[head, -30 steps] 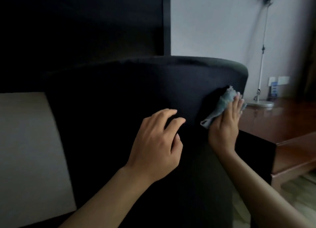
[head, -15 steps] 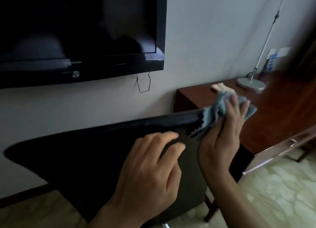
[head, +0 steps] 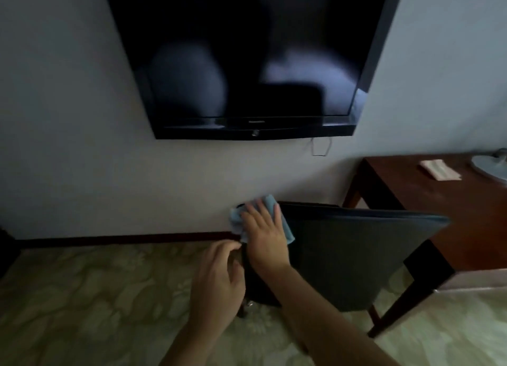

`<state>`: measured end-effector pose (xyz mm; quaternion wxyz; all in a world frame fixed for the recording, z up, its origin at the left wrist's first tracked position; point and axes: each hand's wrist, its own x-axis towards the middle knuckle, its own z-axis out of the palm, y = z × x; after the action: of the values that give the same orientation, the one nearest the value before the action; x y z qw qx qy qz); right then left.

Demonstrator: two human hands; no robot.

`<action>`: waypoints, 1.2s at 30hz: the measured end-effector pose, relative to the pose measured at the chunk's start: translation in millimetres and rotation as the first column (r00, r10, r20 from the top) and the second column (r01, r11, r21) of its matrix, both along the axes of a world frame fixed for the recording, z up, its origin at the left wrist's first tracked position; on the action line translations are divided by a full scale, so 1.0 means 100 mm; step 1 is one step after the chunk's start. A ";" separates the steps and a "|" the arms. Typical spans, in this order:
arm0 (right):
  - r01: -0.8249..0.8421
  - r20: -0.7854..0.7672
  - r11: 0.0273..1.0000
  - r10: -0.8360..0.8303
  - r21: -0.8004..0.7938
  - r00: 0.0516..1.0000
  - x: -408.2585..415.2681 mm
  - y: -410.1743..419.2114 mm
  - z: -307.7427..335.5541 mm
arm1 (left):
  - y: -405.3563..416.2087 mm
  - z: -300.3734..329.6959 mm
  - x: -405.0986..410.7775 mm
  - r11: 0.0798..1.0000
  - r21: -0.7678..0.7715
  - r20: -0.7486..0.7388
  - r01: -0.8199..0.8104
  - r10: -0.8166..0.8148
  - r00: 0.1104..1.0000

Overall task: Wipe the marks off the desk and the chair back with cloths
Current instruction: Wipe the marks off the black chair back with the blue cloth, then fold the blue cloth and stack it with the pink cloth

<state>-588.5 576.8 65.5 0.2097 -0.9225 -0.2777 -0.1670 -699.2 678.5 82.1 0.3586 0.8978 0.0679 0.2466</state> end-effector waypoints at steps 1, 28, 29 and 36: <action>0.010 -0.040 0.999 -0.008 0.045 0.999 -0.07 0.05 0.08 | 0.11 0.10 -0.10 1.000 -0.001 0.007 -0.017 0.017 1.000; 0.678 -0.328 -0.594 0.597 0.433 0.732 -2.00 -4.26 1.58 | -4.03 1.71 -0.56 0.804 -0.388 -0.384 0.451 -0.586 0.714; 0.673 -0.339 -0.600 0.583 0.433 0.738 -2.04 -4.48 1.62 | -4.27 1.75 -0.54 0.787 -0.396 -0.365 0.474 -0.608 0.705; 0.642 -0.526 -0.481 0.370 0.597 0.766 -2.05 -5.95 1.83 | -5.68 2.18 -0.31 0.712 -0.269 -0.187 0.649 -0.699 0.690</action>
<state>-793.5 -17.9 248.2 0.9211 -0.2989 0.2417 -0.0617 -729.9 110.4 300.5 0.4911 0.8479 -0.1964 -0.0375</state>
